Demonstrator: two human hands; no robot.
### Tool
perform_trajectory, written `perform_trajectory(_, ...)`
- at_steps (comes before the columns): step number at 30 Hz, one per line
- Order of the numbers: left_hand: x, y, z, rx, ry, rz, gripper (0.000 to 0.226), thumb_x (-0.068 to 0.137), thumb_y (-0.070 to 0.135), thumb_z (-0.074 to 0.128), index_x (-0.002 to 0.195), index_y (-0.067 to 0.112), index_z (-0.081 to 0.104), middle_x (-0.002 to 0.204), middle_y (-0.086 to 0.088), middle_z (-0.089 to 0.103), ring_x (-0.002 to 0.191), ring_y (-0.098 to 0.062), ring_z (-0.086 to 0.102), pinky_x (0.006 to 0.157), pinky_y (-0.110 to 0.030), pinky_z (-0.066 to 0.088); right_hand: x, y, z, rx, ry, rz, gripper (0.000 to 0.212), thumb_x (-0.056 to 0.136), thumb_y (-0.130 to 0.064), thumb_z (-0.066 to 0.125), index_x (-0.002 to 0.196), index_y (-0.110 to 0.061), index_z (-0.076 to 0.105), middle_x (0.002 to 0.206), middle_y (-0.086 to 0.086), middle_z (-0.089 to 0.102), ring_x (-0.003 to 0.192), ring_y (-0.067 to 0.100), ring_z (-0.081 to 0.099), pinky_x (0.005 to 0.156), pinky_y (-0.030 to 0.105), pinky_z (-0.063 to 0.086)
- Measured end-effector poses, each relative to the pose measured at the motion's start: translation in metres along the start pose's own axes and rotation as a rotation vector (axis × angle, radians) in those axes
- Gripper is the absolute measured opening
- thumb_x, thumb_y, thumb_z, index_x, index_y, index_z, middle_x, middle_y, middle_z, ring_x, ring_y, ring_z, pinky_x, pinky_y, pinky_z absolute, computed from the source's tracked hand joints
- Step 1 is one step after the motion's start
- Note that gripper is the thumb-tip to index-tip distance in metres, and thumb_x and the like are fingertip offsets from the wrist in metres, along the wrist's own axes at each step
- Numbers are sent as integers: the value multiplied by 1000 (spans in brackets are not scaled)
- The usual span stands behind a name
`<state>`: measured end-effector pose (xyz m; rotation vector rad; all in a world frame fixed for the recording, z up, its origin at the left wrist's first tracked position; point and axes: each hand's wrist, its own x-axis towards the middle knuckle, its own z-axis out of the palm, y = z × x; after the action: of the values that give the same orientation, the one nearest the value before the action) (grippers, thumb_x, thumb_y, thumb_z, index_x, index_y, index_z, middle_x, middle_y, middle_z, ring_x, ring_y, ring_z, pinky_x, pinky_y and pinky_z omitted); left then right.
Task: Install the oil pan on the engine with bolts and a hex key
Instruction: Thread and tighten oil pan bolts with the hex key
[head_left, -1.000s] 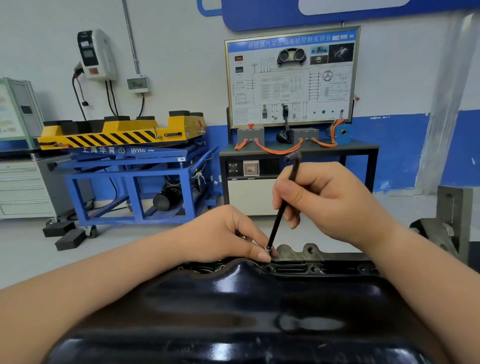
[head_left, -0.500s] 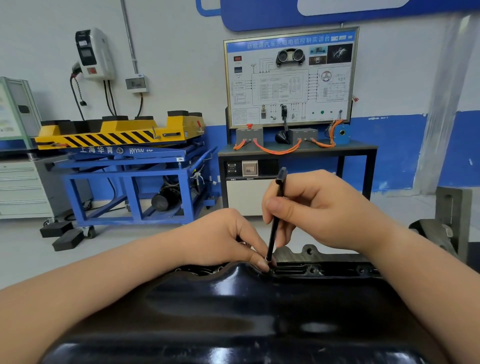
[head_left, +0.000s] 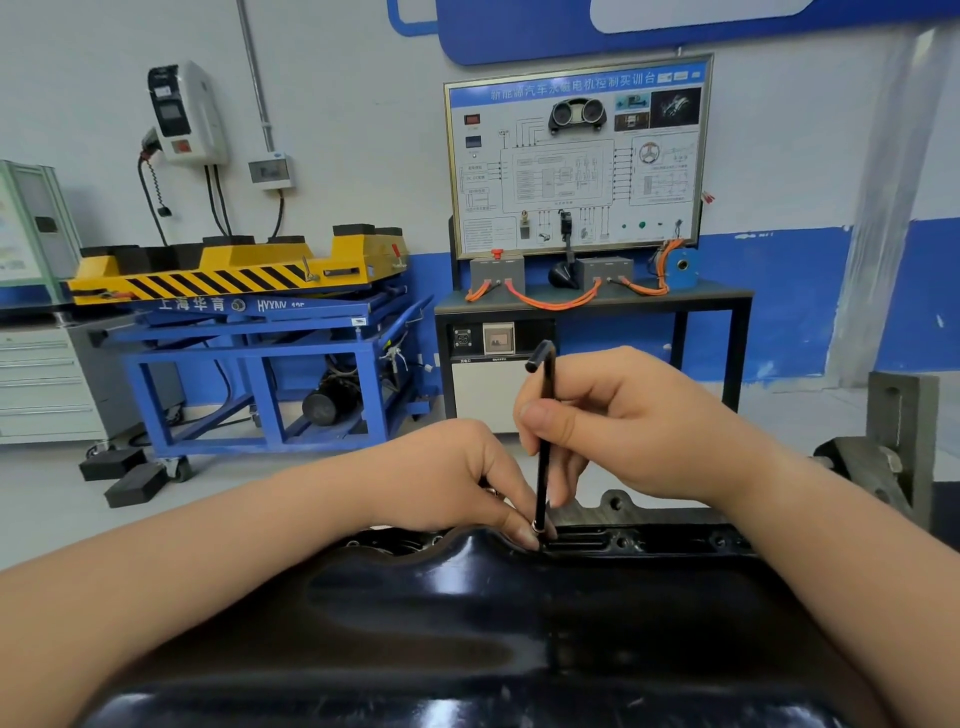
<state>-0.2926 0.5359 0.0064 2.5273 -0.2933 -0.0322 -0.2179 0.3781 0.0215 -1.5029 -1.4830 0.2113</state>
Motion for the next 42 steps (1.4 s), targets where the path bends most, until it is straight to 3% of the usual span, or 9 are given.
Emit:
perform_trajectory(4,-1,0,-3,43,-28,7,10,79,17,73,85,24,75,91,-22,69,89,-39,62,85,-48,49,-1,0,-1,18,-43,7,20,89,-21,52,77,-9,64,75,9,68,52,25,66,55,32,56)
perform_trajectory(6,-3,2,-6,19,-27,37,16,78,20,73,76,36,73,87,-28,66,85,-41,62,82,-50,50,-1,0,0,68,-67,11,18,84,-27,51,75,-17,62,78,5,71,51,23,66,55,33,55)
perform_trajectory(9,-7,6,-8,-65,18,97,29,74,27,72,57,49,63,70,-23,61,76,-38,61,82,-49,51,-1,0,-1,131,-89,42,17,82,-28,51,75,-15,60,72,11,70,54,21,67,56,28,57)
perform_trajectory(15,-5,1,-3,-87,64,84,23,72,32,71,60,50,64,86,-32,62,90,-47,60,86,-57,46,-1,0,0,142,-109,26,20,81,-28,51,75,-10,59,63,7,63,52,21,64,55,28,54)
perform_trajectory(18,-5,-2,-4,-66,73,63,27,76,27,74,65,51,65,80,-30,62,74,-43,57,78,-55,48,-1,0,1,138,-111,31,20,82,-27,50,75,-10,57,60,5,61,49,20,60,53,28,52)
perform_trajectory(25,-5,-2,-1,-103,58,102,30,74,26,71,67,54,65,87,-31,64,81,-48,57,82,-57,47,-1,-3,2,118,-120,59,22,83,-27,48,76,-6,54,60,6,59,48,22,58,52,30,51)
perform_trajectory(34,-7,-4,-3,-99,43,89,26,76,18,72,69,43,71,76,-13,68,76,-40,59,80,-51,51,-2,-4,-2,99,-160,120,20,98,0,39,86,-7,54,73,12,61,58,24,61,61,30,54)
perform_trajectory(38,-6,-6,-5,-74,15,50,10,77,16,72,78,25,72,88,-14,72,86,-34,64,85,-46,51,-2,-3,-4,107,-171,142,22,97,4,39,89,-7,56,76,12,62,60,22,64,63,30,56)
perform_trajectory(42,-7,-6,-4,-134,22,63,18,77,19,71,74,36,74,92,-22,69,95,-41,63,89,-50,49,-3,-3,-4,102,-163,137,19,95,2,44,87,-7,59,75,7,64,62,22,67,65,30,58)
